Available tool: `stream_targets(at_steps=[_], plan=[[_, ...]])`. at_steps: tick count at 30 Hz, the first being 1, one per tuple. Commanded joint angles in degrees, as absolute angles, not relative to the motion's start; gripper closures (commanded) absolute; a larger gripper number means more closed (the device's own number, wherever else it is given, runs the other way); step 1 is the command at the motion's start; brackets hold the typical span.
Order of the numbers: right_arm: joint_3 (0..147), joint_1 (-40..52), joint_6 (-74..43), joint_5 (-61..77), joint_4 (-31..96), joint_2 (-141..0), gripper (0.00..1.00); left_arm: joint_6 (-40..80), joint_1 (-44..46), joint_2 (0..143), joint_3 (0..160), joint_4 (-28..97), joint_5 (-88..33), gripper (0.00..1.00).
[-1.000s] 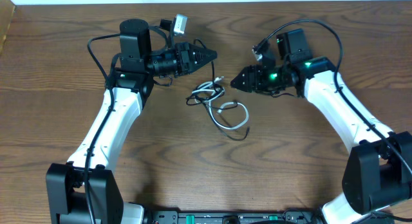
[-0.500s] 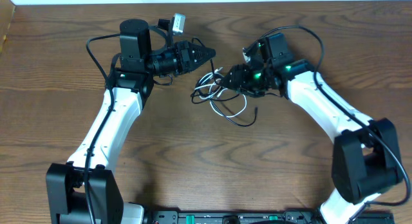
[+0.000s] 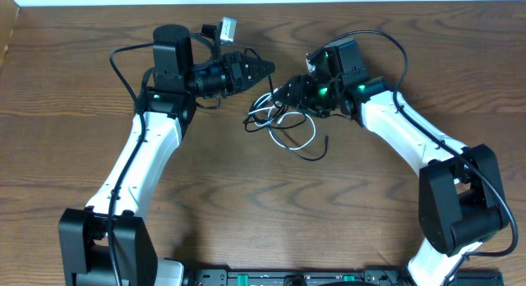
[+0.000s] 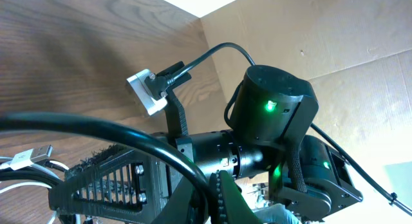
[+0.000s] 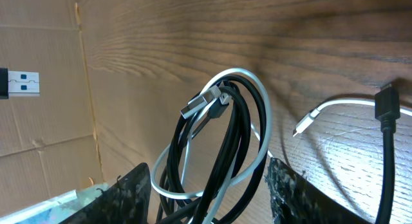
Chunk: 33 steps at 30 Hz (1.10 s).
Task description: Untangle cables
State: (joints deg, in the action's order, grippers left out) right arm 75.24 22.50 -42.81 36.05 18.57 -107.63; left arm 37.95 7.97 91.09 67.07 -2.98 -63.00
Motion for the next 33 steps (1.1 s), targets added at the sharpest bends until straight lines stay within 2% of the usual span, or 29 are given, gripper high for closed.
stream_targets(at_steps=[1, 4, 6, 11, 12, 13, 20, 24, 26, 29, 30, 31, 33], plan=[[75.07, 23.81, -43.94, 36.36, 18.74, -108.68, 0.48, 38.46, 7.84, 90.13, 67.61, -3.09, -63.33, 0.93], [75.0, 24.97, -43.64, 36.34, 19.49, -110.04, 0.5, 38.46, 7.84, 90.13, 67.61, -3.07, -63.35, 0.92], [74.98, 25.5, -43.62, 36.36, 20.29, -111.26, 0.56, 38.44, 7.84, 90.13, 67.61, -2.63, -63.35, 0.93], [74.98, 25.43, -40.51, 35.83, 23.51, -113.34, 0.84, 35.07, 7.84, 90.13, 67.61, 1.06, -63.33, 0.93], [74.98, 25.28, -39.75, 35.4, 24.21, -113.38, 0.94, 33.91, 7.81, 90.13, 67.61, 2.37, -63.33, 0.92], [74.98, 25.1, -38.92, 34.65, 25.19, -113.38, 0.99, 32.75, 7.79, 90.13, 67.61, 3.68, -63.33, 0.92], [75.0, 22.9, -32.91, 33.98, 31.59, -113.08, 0.99, 22.33, 7.79, 90.13, 67.61, 14.09, -62.15, 0.92], [75.0, 20.97, -28.08, 32.82, 37.34, -112.14, 0.99, 14.83, 7.79, 90.13, 67.61, 24.27, -51.88, 0.92], [75.0, 20.21, -26.74, 30.57, 39.94, -111.26, 0.99, 12.64, 7.79, 90.13, 67.61, 28.51, -45.56, 0.83], [75.07, 19.42, -25.54, 26.65, 43.16, -109.51, 0.99, 9.17, 7.77, 90.11, 67.61, 33.1, -38.5, 0.44], [75.18, 19.14, -25.36, 24.91, 44.4, -108.55, 0.99, 8.05, 7.68, 90.06, 67.64, 34.22, -36.73, 0.34], [75.33, 19.0, -25.19, 23.33, 45.47, -107.74, 0.99, 6.9, 7.66, 90.0, 67.68, 35.11, -35.81, 0.27], [75.81, 18.79, -24.95, 20.49, 47.44, -106.08, 0.99, 4.97, 7.68, 89.89, 68.38, 36.42, -35.51, 0.24]])
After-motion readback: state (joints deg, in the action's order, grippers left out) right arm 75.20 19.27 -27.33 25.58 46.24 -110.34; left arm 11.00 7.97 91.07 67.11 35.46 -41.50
